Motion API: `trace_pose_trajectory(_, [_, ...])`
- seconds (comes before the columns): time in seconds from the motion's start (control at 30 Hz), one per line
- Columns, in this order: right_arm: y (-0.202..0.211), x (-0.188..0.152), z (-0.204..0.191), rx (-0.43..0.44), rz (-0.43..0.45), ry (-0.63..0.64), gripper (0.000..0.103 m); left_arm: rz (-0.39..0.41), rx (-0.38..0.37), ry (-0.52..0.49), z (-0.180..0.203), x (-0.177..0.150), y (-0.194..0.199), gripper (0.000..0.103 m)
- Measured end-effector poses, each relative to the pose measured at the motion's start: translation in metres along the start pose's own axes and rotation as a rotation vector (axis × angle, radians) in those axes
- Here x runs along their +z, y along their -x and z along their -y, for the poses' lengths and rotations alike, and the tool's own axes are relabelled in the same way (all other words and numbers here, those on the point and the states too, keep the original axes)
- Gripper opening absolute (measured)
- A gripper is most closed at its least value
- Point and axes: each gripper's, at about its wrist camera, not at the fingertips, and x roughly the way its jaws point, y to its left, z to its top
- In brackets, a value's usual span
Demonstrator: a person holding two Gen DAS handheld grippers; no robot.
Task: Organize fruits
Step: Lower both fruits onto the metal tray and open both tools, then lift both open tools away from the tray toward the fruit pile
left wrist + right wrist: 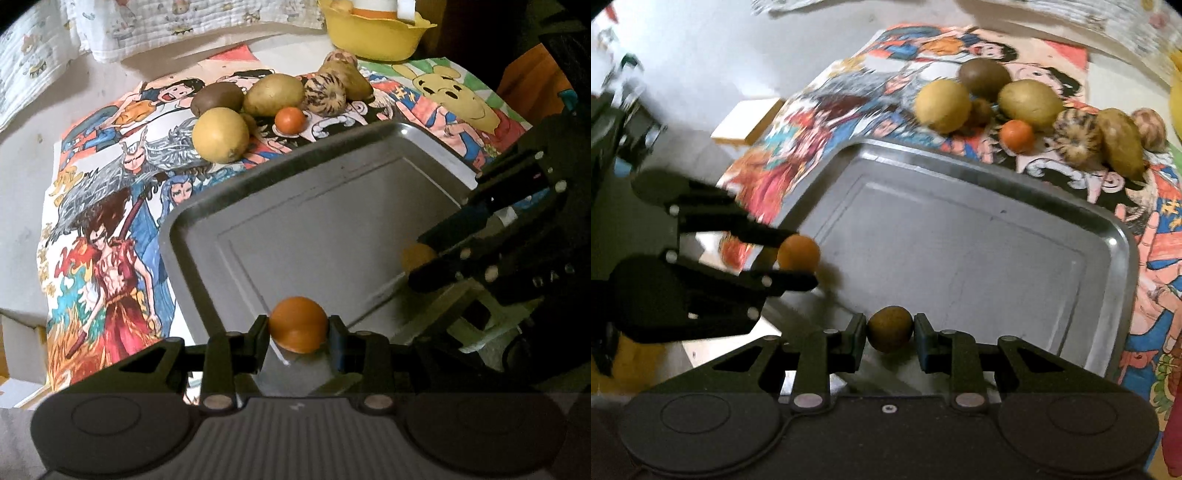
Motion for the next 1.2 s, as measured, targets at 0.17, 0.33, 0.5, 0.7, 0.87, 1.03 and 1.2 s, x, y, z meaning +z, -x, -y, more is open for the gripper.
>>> trace_pose_trajectory(0.17, [-0.005,-0.003,-0.004,-0.015,-0.015,0.032,0.03,-0.021,0.022,0.003,0.005,-0.004,-0.001,0.037])
trace_pose_trajectory(0.33, [-0.004,-0.004,-0.004,-0.013,-0.01,0.04,0.034,-0.041,0.032,0.001,0.006,-0.004,-0.004,0.038])
trace_pose_trajectory(0.5, [-0.002,-0.006,-0.003,-0.009,-0.007,0.035,0.045,-0.033,0.037,0.007,0.006,-0.004,-0.002,0.056])
trace_pose_trajectory(0.7, [0.006,-0.01,-0.001,-0.015,0.003,0.029,0.067,-0.019,0.049,0.003,0.01,-0.009,0.009,0.071])
trace_pose_trajectory(0.87, [0.015,-0.013,0.0,-0.029,-0.003,0.038,0.082,-0.013,0.063,0.015,0.016,-0.014,0.022,0.084])
trace_pose_trajectory(1.03, [0.023,-0.019,0.002,-0.074,-0.015,0.048,0.093,-0.035,0.107,0.04,0.021,-0.021,0.029,0.099])
trace_pose_trajectory(1.2, [0.03,-0.024,0.009,-0.142,-0.031,0.03,0.102,-0.068,0.157,0.055,0.021,-0.028,0.034,0.102])
